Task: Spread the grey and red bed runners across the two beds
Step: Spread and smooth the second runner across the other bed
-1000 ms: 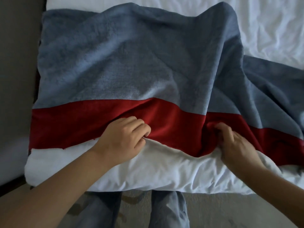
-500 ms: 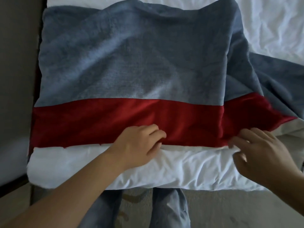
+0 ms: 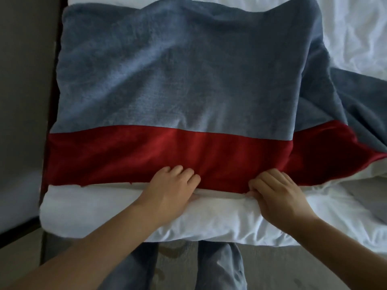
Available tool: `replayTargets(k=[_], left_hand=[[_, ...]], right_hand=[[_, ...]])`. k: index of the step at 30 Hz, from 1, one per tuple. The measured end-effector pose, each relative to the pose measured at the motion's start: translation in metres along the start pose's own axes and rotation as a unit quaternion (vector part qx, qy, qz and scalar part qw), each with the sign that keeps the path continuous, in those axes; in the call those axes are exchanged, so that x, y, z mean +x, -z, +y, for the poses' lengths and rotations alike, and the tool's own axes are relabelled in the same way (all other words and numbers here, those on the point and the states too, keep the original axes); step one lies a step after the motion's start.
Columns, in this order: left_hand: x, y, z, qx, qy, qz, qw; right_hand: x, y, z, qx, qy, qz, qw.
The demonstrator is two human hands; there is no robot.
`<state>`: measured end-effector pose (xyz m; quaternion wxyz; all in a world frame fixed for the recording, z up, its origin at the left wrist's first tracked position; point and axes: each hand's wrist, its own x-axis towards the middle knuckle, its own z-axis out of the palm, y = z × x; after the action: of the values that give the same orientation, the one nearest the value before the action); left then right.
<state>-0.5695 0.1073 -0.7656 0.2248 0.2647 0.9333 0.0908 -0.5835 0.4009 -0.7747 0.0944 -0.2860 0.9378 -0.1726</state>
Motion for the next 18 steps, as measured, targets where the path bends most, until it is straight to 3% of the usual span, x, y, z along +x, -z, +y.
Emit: replayTargets(k=[5,10,15,18], left_hand=[[0.004,0.007,-0.001,0.003,-0.001,-0.021,1.0],[-0.001,0.003,-0.003,-0.003,0.038,-0.03,0.999],[-0.004,-0.003,0.011,0.019,0.084,-0.093,0.992],[-0.008,-0.006,0.014,-0.014,0.102,-0.093,0.99]], right_hand=[[0.016,0.005,0.001,0.078,0.033,-0.088,0.992],[0.032,0.002,-0.018,0.075,0.062,-0.131,0.987],[0.031,0.003,-0.034,0.08,0.043,-0.122,0.988],[0.024,0.003,-0.044,0.098,0.003,-0.171,0.98]])
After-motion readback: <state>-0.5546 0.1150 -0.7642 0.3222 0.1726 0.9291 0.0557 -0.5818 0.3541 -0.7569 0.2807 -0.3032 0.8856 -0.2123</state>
